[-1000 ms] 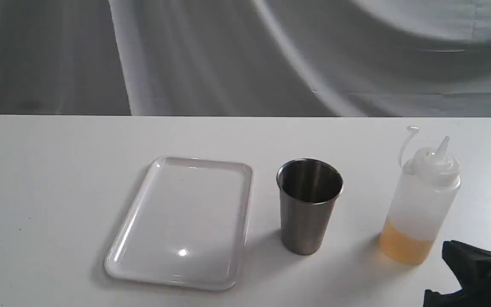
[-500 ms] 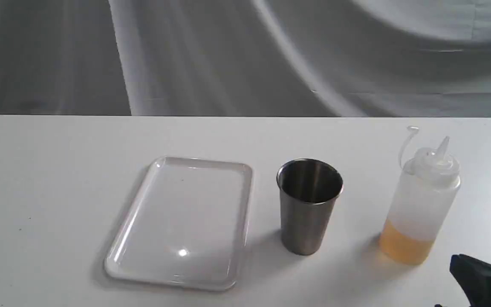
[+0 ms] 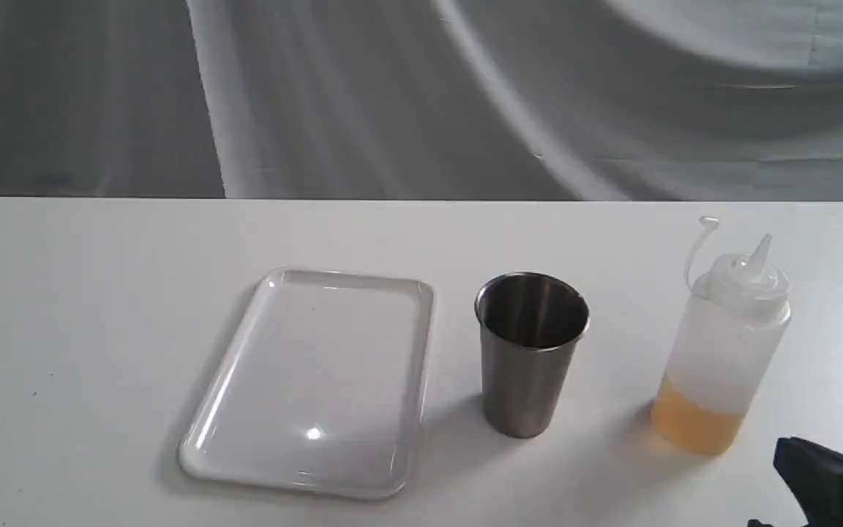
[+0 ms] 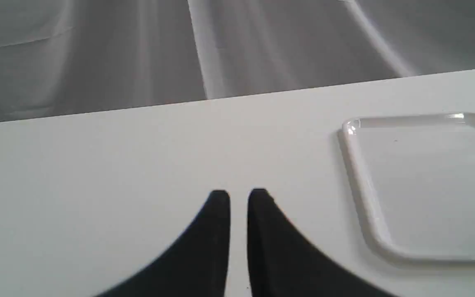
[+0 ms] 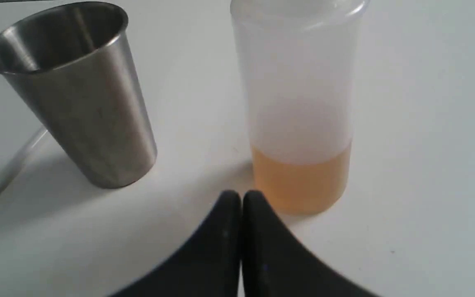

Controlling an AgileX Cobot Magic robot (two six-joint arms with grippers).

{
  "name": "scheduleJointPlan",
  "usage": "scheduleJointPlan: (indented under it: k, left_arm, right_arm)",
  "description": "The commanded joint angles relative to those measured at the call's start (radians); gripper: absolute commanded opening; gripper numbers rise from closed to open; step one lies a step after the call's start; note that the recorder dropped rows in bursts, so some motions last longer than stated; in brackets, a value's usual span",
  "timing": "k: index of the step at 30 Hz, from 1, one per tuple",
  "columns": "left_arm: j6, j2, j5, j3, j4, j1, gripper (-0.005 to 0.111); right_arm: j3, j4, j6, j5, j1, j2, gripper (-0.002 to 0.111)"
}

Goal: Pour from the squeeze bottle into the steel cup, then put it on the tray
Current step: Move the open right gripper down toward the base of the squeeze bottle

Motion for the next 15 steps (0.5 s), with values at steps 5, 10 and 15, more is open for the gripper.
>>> scheduleJointPlan:
  k: [5,10,15]
  left_arm:
    - [-0.002,-0.005,-0.007,0.004,0.002,-0.001,0.008]
    - [-0.002,-0.005,-0.007,0.004,0.002,-0.001,0.008]
    - [-0.002,-0.005,-0.007,0.004,0.002,-0.001,0.008]
  right_arm:
    - [0.006,0.001,0.0,0.031,0.003,0.003,0.038]
    - [0.006,0.001,0.0,-0.006,0.003,0.003,0.075]
    - [0.006,0.001,0.0,-0.03,0.003,0.003,0.087]
